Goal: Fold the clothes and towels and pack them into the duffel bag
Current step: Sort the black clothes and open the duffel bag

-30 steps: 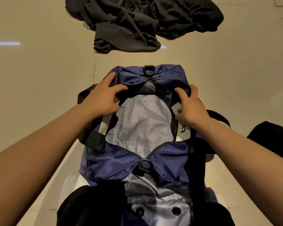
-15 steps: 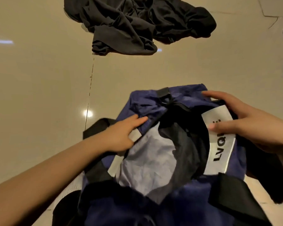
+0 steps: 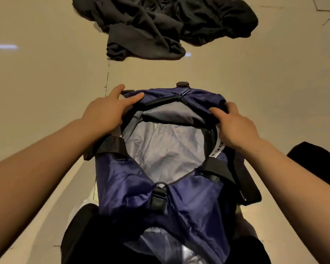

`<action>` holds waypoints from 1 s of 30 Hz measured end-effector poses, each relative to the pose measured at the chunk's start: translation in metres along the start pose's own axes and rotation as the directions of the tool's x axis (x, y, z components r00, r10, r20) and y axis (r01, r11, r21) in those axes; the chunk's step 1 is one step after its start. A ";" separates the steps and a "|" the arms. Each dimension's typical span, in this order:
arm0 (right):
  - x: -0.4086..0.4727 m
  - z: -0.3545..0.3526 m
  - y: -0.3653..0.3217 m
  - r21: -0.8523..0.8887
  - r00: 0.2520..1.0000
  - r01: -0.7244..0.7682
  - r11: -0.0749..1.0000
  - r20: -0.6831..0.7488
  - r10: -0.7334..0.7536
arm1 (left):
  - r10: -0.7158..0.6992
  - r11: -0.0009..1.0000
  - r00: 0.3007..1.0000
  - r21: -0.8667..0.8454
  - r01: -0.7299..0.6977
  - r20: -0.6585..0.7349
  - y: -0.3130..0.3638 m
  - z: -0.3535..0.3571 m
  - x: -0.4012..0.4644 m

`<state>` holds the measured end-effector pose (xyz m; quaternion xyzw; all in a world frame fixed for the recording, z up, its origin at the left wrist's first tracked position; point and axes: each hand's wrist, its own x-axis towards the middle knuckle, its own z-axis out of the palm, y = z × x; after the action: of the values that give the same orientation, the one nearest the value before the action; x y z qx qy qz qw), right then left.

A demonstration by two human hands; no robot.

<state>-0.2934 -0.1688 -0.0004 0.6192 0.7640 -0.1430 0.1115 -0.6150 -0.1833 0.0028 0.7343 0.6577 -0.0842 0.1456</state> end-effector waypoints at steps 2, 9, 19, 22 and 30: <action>0.007 0.000 0.004 -0.007 1.000 -0.024 1.000 0.015 0.024 | -0.027 0.999 0.999 0.041 0.026 0.021 -0.002 0.005 0.005; 0.009 0.001 0.012 0.095 0.995 -0.041 0.995 0.092 0.032 | -0.017 0.998 1.000 0.053 0.017 -0.007 0.004 0.008 0.003; -0.118 0.041 0.064 0.368 0.920 -0.234 0.900 -0.215 0.328 | 0.484 0.854 0.809 -0.020 -0.520 -0.334 0.158 0.007 -0.051; -0.149 0.043 0.106 0.410 0.744 -0.512 0.755 -0.227 0.628 | 0.542 0.802 0.793 -0.112 -0.587 -0.278 0.202 0.021 -0.064; -0.167 0.039 0.186 0.497 0.559 -0.698 0.515 -0.072 0.826 | 0.626 0.723 0.750 -0.204 -0.661 -0.213 0.247 0.035 -0.077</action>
<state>-0.0774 -0.2996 0.0059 0.9157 0.3662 -0.1407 -0.0875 -0.3768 -0.2898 0.0198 0.8942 0.3745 0.1083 0.2202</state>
